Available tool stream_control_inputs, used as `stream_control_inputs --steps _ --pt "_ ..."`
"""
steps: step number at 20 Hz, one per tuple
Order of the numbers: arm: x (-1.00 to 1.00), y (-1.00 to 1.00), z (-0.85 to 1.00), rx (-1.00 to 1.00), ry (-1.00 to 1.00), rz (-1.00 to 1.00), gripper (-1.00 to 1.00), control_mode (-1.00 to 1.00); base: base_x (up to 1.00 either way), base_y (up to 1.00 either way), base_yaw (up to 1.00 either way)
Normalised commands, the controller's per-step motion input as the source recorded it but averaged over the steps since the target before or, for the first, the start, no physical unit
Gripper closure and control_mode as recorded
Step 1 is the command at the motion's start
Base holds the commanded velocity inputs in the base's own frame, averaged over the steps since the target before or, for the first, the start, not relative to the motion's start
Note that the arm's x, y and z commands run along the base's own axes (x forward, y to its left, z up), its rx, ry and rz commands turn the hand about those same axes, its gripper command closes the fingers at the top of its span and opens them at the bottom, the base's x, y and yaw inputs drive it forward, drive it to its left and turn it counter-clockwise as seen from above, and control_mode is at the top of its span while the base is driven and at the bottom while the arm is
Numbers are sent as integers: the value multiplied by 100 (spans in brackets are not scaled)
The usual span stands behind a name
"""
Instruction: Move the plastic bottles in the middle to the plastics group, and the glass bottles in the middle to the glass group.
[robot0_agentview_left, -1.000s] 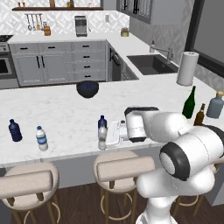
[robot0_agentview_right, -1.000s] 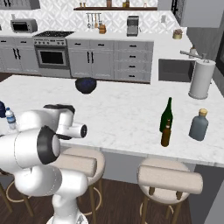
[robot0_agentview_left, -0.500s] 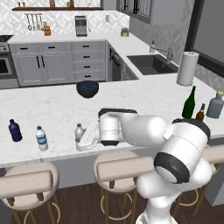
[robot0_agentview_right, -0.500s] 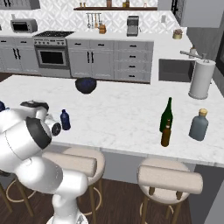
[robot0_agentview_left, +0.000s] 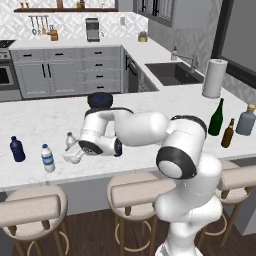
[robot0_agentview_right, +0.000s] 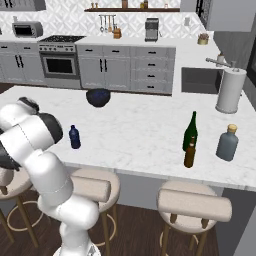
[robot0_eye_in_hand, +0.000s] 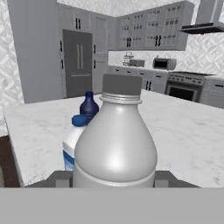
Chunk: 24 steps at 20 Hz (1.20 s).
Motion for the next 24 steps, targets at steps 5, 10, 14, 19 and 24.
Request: stream_control_inputs --steps 5,10,14,19,24 --pt "29 5 6 -4 3 -3 100 -100 0 0 0" --pt "14 1 -5 0 0 0 100 -100 0 0 0" --pt "0 0 -21 0 0 0 100 -100 0 0 0" --pt "0 10 -37 1 0 0 100 -100 0 0 0" --pt "0 7 -34 6 3 0 100 -100 0 0 0"
